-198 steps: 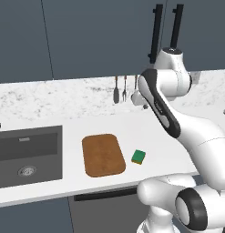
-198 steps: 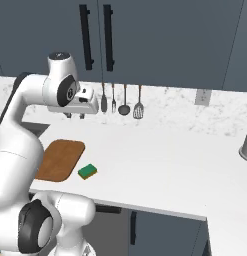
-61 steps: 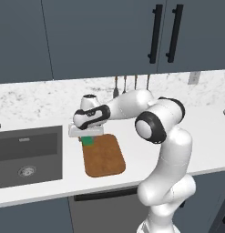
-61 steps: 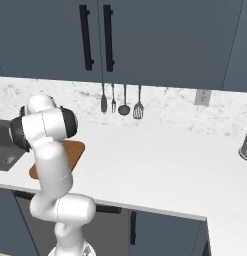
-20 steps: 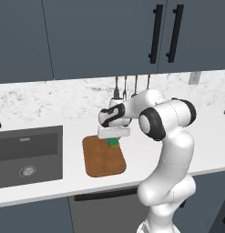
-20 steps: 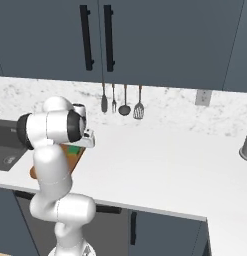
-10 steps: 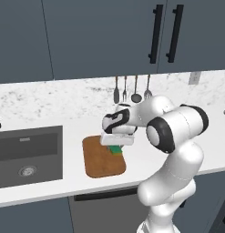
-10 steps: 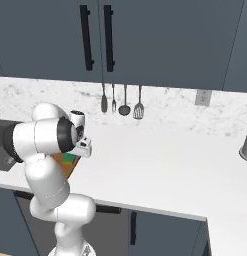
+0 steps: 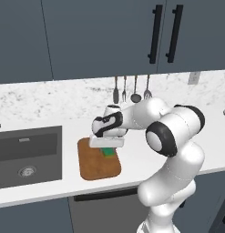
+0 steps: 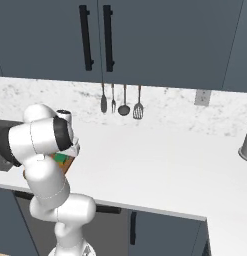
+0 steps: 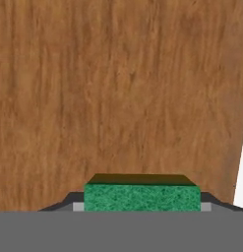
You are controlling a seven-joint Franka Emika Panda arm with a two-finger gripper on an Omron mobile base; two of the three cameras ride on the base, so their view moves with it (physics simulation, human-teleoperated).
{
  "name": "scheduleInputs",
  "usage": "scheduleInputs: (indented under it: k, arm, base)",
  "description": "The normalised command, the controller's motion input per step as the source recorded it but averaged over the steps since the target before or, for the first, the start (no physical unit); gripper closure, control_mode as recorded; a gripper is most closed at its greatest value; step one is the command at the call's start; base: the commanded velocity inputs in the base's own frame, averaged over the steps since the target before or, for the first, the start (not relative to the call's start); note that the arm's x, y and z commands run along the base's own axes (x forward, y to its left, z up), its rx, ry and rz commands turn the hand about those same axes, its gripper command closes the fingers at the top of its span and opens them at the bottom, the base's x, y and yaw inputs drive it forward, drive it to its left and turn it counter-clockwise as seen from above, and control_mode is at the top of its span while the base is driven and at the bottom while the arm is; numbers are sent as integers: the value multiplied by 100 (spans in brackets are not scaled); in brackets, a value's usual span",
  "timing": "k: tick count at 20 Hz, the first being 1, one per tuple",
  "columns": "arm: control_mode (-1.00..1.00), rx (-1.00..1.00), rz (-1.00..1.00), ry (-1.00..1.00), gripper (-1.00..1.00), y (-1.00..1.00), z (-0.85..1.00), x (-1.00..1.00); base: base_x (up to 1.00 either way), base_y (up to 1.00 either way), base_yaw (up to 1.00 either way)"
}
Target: Pick up the sponge from the counter and clean the cutting board by briefly scrubbing or pressing down on the cutting board. Once finished, release the sponge.
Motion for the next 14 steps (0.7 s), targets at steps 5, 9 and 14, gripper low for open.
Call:
scheduleInputs:
  k: [5,9,14]
  arm:
    - [-100,-1,0,0,100,85,-5,-45]
    - [-100,-2,0,0,100,71,-1,-35]
    - [-100,0,0,0,100,56,-9,-24]
  base:
    - [0,0,0]
    - [0,0,0]
    - [0,0,0]
